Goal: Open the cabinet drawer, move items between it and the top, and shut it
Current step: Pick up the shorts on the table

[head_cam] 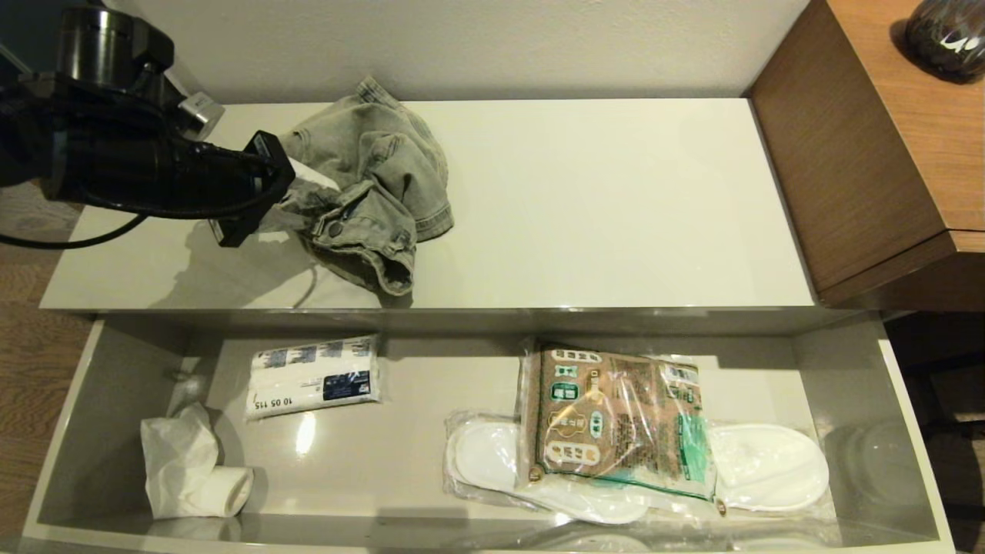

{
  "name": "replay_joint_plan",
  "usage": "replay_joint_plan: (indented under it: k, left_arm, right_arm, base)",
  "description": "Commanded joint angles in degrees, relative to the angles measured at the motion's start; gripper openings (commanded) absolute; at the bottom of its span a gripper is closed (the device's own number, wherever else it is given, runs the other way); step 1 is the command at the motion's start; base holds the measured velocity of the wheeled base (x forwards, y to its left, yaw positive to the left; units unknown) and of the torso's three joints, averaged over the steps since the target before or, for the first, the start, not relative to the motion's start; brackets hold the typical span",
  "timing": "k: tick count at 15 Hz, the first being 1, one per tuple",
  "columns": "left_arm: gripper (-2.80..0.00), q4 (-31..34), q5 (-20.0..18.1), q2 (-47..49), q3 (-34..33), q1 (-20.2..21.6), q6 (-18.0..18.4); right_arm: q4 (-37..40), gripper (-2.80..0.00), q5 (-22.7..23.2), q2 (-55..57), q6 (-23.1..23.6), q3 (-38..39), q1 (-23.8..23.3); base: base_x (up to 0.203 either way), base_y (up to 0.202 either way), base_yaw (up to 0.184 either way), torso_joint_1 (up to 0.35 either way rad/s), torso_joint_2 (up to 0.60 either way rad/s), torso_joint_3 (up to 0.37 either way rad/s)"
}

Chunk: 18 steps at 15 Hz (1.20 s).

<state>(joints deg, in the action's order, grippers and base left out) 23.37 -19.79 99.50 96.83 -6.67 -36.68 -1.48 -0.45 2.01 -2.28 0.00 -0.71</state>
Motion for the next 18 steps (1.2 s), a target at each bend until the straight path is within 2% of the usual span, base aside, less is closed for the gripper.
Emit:
replay_joint_plan:
  k: [1,7,10,11,12,14,16,18]
  left_arm:
    - [0.0,-0.81,-0.18,2.0,2.03,-0.35,-0.54]
    - [0.0,-0.73,-0.07,6.14,1.52,-4.94,0.54]
    - [0.0,1.94,0.27,9.66,1.43,-5.55,4.16]
    - [0.0,1.93,0.32,9.68,1.46,-5.56,4.19]
    - [0.0,1.85,2.0,10.87,1.91,-5.64,4.4]
    - [0.0,2.7,9.98,13.92,4.02,-6.76,5.58]
    - [0.0,5.32,15.59,14.75,5.05,-7.21,6.98]
    - [0.0,5.97,17.98,14.58,4.53,-8.03,9.58]
  right_arm:
    - [-0.02,-2.8,0.01,0.1,-0.09,0.09,0.0]
    - [-0.02,-2.8,0.01,0.1,-0.09,0.0,0.0]
    - [-0.02,-2.8,0.01,0.1,-0.01,0.09,0.0]
    - [-0.02,-2.8,0.01,0.1,-0.01,0.06,0.0]
    - [-0.02,-2.8,0.01,0.1,-0.01,0.0,0.0]
    - [-0.02,-2.8,0.01,0.1,-0.09,0.0,0.0]
    - [-0.02,-2.8,0.01,0.1,-0.09,0.02,0.0]
    - [-0.02,-2.8,0.01,0.1,-0.09,0.09,0.0]
  base:
    - [0.0,0.0,0.0,0.0,0.0,0.0]
    - [0.0,0.0,0.0,0.0,0.0,0.0]
    - [0.0,0.0,0.0,0.0,0.0,0.0]
    - [0.0,0.0,0.0,0.0,0.0,0.0]
    - [0.0,0.0,0.0,0.0,0.0,0.0]
    - [0.0,0.0,0.0,0.0,0.0,0.0]
    - [0.0,0.0,0.0,0.0,0.0,0.0]
    - [0.0,0.0,0.0,0.0,0.0,0.0]
